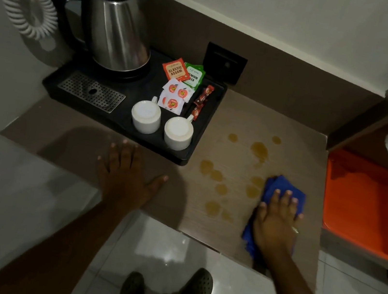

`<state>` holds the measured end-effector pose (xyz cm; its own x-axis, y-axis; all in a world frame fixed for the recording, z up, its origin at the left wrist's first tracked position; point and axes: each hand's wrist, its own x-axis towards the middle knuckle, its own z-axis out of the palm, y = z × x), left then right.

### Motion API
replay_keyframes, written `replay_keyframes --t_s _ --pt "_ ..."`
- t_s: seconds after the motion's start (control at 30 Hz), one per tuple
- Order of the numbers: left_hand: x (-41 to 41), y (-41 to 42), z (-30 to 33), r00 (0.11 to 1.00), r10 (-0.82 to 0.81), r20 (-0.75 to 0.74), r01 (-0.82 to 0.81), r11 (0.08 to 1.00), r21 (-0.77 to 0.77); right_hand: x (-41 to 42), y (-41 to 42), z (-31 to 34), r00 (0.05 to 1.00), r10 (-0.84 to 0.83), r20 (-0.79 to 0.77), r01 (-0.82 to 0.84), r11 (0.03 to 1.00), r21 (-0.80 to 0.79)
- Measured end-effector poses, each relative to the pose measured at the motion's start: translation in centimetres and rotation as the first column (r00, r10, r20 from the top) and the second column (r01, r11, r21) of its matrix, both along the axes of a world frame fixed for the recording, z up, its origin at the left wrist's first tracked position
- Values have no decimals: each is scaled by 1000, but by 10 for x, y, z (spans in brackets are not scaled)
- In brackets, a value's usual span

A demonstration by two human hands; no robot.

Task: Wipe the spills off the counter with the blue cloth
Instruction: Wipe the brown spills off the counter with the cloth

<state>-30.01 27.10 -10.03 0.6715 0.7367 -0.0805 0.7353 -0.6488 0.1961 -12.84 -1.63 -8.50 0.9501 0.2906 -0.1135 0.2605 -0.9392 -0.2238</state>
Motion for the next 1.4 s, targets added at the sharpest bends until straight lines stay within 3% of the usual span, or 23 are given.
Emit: replay_keyframes --t_s 0.1,0.17,0.23,0.37,0.43,0.5,0.57,0.63,0.7,0.77,0.83,0.9,0.93,0.97,1.03,1.1,1.17,1.27,1.4 --pt "3 3 -1 1000 25 -7 -25 1000 -13 -33 -17 -4 930 368 -11 -368 929 -33" --pt "2 4 0 1000 26 4 -26 1000 -9 -22 -53 -1 887 460 -27 -461 886 -43" --pt "2 5 1 1000 13 8 -13 1000 -1 -2 -74 1 927 374 -12 -374 925 -63" --pt "2 4 2 1000 10 29 -11 1000 14 3 -19 4 1000 -31 1 31 998 -55" --pt "2 2 3 999 13 32 -13 1000 22 -14 19 5 999 -44 -20 43 998 -36" --pt "2 1 4 1000 13 23 -14 1000 26 -41 35 -1 978 206 13 -206 978 -33" --pt "2 1 5 1000 16 15 -16 999 32 -56 16 -2 870 493 -5 -492 869 -55" --pt "1 1 6 1000 12 19 -12 999 40 -42 -22 -2 780 625 -18 -625 778 -66" --pt "0 1 6 1000 11 25 -13 999 47 -16 -56 1 822 569 -16 -569 820 -59" --pt "0 2 4 1000 14 17 -15 999 44 6 -67 3 918 396 -20 -396 917 -50" --pt "1 3 2 1000 19 19 -20 999 45 14 -43 3 986 168 -1 -168 985 -45" --pt "3 4 -1 999 24 22 -25 999 42 11 2 4 997 -76 -11 76 997 -24" --pt "3 4 -2 999 27 24 -28 999 43 5 23 6 992 -122 -33 122 992 -13" --pt "3 4 -3 999 29 23 -30 998 46 -5 39 5 997 -76 -31 76 997 -3" --pt "3 5 -5 999 32 21 -33 998 56 -32 44 -2 974 228 4 -228 974 4" --pt "3 6 -7 999 29 17 -30 998 60 -46 12 -2 859 512 -32 -513 858 -27" --pt "3 6 -8 1000 28 13 -29 998 61 -31 -33 -2 804 593 -40 -594 803 -52" --pt "3 6 -9 999 29 14 -30 998 59 12 -63 4 905 423 -36 -424 904 -43" --pt "4 8 -11 999 31 15 -32 997 67 46 -9 5 999 31 -16 -32 999 -21"
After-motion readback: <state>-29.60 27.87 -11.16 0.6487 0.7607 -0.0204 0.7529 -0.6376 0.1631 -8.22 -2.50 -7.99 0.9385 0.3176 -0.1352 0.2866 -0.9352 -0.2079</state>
